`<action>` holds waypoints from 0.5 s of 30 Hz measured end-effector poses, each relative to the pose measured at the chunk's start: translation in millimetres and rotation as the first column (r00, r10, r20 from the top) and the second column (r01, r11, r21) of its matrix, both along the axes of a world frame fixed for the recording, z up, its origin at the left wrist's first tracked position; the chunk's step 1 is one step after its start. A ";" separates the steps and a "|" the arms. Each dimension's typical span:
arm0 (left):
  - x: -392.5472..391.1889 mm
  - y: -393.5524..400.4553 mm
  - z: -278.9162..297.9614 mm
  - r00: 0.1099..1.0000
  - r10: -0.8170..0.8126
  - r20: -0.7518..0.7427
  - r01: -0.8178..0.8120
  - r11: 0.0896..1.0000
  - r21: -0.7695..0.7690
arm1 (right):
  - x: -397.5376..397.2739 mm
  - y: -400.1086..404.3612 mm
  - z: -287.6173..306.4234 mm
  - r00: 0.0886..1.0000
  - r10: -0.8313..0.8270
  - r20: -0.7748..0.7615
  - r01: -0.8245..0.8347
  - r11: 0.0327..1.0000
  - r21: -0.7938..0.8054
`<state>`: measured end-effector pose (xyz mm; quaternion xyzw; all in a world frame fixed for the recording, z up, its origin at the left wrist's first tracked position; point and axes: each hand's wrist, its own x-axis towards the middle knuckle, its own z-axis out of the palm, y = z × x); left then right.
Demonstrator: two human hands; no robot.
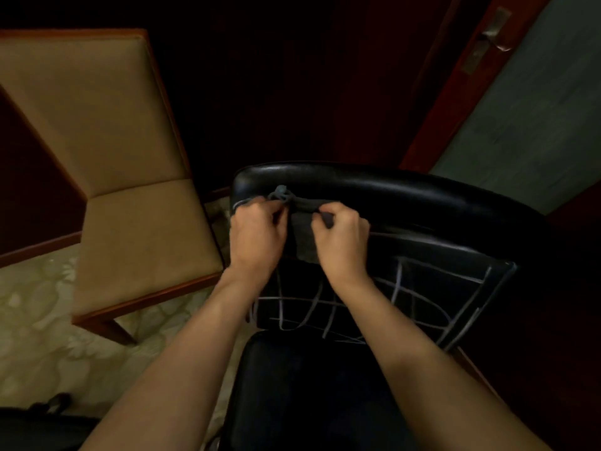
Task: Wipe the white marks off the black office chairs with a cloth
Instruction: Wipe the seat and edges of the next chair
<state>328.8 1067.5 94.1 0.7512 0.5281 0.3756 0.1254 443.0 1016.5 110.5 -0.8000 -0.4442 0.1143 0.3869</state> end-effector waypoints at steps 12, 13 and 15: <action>-38.7 26.7 -5.3 0.981 0.166 0.102 -0.153 0.980 -0.126 | -42.8 26.8 2.5 0.967 0.223 0.127 -0.215 0.974 -0.072; -27.2 20.7 -6.2 0.983 0.143 0.117 -0.129 0.984 -0.122 | -30.0 22.6 5.8 0.970 0.198 0.139 -0.191 0.980 -0.064; 0.2 5.8 -6.9 0.983 0.097 0.156 -0.082 0.991 -0.103 | -3.0 12.6 11.6 0.977 0.148 0.151 -0.140 0.988 -0.062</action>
